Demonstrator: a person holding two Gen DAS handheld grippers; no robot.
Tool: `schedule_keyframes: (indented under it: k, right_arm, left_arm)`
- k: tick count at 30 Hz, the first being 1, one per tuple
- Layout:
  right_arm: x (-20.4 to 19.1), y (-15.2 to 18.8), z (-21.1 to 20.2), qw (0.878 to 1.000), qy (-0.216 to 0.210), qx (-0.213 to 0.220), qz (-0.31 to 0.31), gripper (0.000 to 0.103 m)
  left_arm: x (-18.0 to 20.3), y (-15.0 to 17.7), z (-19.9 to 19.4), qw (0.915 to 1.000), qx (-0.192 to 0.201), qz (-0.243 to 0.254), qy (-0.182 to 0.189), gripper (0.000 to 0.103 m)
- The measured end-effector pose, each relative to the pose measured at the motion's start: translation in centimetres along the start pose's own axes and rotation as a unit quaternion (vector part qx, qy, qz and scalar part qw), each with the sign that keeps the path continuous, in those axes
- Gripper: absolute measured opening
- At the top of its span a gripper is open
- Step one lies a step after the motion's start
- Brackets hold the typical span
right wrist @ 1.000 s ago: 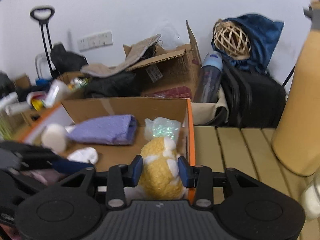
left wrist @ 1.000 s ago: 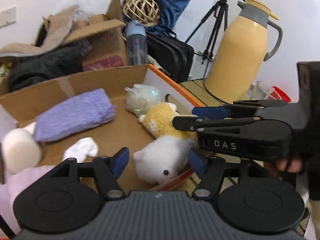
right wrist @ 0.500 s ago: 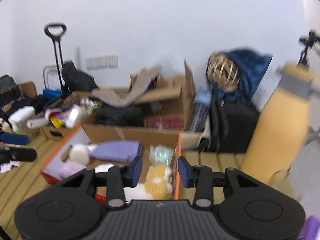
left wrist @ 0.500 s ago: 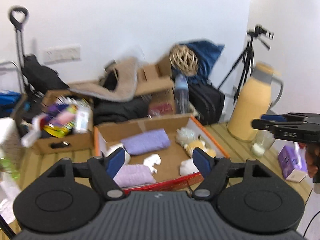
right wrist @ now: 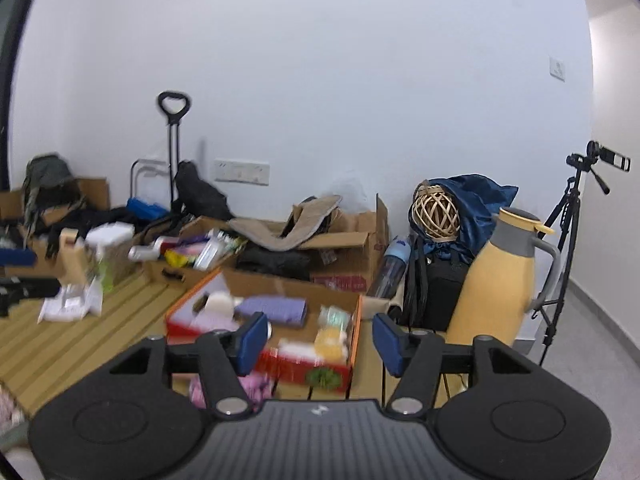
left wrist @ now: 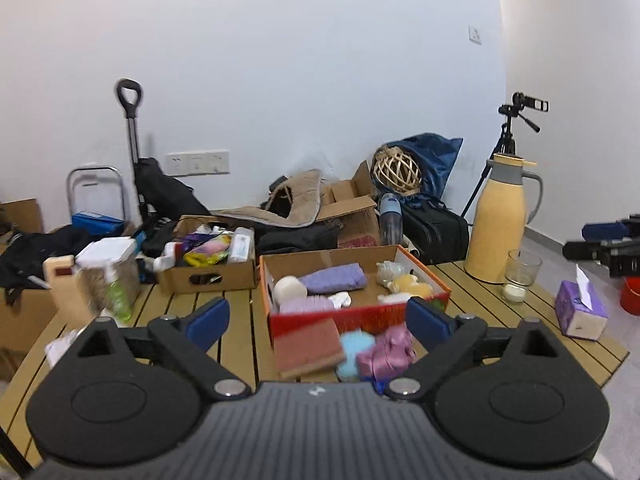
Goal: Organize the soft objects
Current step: 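Withdraw both tools from the box back toward the table pile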
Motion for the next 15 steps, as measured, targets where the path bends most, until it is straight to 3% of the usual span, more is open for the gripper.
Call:
schedule_keyframes:
  k: [3, 5, 9, 11, 15]
  right_arm:
    - [-2.0, 3.1, -4.1, 1.0, -0.006, 0.015, -0.007, 0.063]
    - [-3.7, 5.6, -6.7, 0.999, -0.022, 0.024, -0.006, 0.07]
    - [-6.6, 10.2, -11.2, 0.998, -0.054, 0.034, 0.02, 0.074]
    - [-7.8, 12.0, -12.6, 0.998, -0.055, 0.034, 0.025, 0.078]
    - [-9.4, 14.6, -14.2, 0.998, -0.057, 0.033, 0.021, 0.078]
  left_arm:
    - [1.2, 2.5, -4.9, 0.9992, 0.038, 0.006, 0.007, 0.103]
    - [1.8, 4.2, -7.4, 0.9986, 0.051, 0.001, 0.013, 0.103]
    - [3.5, 7.6, -12.2, 0.9957, 0.089, 0.024, 0.004, 0.103]
    - [3.9, 9.4, -13.8, 0.9955, 0.091, 0.025, -0.007, 0.103]
    - [3.3, 12.2, -14.5, 0.9984, 0.054, -0.011, 0.007, 0.103]
Point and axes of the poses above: each gripper's, at about its wrist camera, not at the fingertips, and z roughly the way its jaws point, x to its right, y to its underside, the point moved 10 cm from there along z, roughly the way its jaws point, and after that the axes turned 5 degrees about x, right-handed, at the moved point
